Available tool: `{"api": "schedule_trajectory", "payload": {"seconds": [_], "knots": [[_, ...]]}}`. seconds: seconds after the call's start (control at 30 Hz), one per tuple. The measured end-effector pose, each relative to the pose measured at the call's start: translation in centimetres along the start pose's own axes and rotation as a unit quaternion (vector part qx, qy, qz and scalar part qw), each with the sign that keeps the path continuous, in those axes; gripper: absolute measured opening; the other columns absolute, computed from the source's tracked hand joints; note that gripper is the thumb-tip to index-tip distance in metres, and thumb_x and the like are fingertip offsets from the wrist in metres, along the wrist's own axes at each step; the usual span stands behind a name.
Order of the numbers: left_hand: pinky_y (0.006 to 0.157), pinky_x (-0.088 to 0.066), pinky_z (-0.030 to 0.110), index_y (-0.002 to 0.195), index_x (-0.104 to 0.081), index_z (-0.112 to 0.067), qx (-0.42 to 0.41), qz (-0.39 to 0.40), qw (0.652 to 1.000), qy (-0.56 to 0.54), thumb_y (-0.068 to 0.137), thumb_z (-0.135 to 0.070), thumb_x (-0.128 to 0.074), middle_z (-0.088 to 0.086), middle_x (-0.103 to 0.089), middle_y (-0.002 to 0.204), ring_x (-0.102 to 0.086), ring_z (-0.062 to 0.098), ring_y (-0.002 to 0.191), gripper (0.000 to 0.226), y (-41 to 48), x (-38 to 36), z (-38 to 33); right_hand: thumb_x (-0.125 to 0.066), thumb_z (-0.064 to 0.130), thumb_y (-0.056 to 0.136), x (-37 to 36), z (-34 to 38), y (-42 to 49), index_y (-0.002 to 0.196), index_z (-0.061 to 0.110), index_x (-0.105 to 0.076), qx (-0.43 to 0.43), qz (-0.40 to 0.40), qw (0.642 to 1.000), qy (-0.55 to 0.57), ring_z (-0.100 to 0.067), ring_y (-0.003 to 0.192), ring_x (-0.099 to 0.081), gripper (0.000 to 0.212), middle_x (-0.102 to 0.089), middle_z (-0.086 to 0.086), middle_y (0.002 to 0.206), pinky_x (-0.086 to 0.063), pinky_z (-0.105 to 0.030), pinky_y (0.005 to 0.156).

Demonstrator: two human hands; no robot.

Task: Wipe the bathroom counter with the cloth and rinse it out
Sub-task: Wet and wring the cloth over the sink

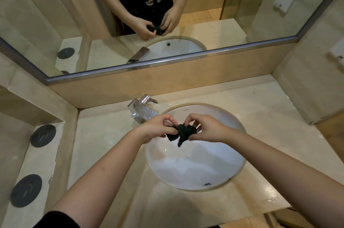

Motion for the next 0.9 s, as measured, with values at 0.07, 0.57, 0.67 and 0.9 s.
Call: {"api": "schedule_trajectory", "payload": {"seconds": [0.07,0.57,0.67,0.9], "knots": [[0.078,-0.047,0.032,0.094,-0.058,-0.017,0.004,0.002,0.999,-0.032,0.083,-0.007,-0.069,0.001,-0.069,0.077,-0.064,0.017,0.075,0.018,0.0,-0.3,0.2,-0.074,0.012,0.072,0.4,-0.1,-0.1,0.090,0.024,-0.055,0.003,-0.010,1.000,-0.005,-0.015,0.078,-0.062,0.028,-0.065,0.003,0.090,-0.053,-0.040,0.075],[0.073,-0.042,0.030,0.090,-0.055,-0.023,-0.032,0.060,0.997,-0.038,0.075,-0.020,-0.073,0.013,-0.070,0.099,-0.061,0.019,0.077,0.025,0.3,-1.2,0.0,-0.066,0.001,0.074,1.7,0.5,0.0,0.087,0.022,-0.057,0.067,-0.035,0.996,-0.055,-0.014,0.079,-0.056,0.026,-0.061,0.006,0.086,-0.052,-0.036,0.071],[0.079,-0.049,0.039,0.087,-0.059,-0.020,-0.099,0.014,0.994,0.046,0.069,-0.015,-0.078,0.007,-0.068,0.091,-0.063,0.021,0.075,0.027,0.3,-0.4,-1.0,-0.073,0.006,0.079,2.6,0.9,-0.1,0.093,0.015,-0.064,-0.020,-0.021,0.992,0.124,-0.013,0.085,-0.062,0.019,-0.065,0.004,0.093,-0.053,-0.021,0.073],[0.074,-0.050,0.029,0.086,-0.060,-0.024,-0.258,-0.038,0.912,0.317,0.076,-0.007,-0.069,-0.006,-0.068,0.090,-0.062,0.015,0.083,0.022,-0.3,-0.1,-3.9,-0.061,0.022,0.093,2.7,0.7,0.5,0.117,0.000,-0.055,-0.172,0.168,0.930,0.278,-0.034,0.102,-0.067,0.033,-0.065,-0.024,0.113,-0.050,-0.047,0.095]]}}
Point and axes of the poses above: each hand's wrist, its own y-axis towards the middle knuckle, its own x-axis out of the back of the hand, z = x × y, the point moved 3 cm from there along y, towards the middle knuckle
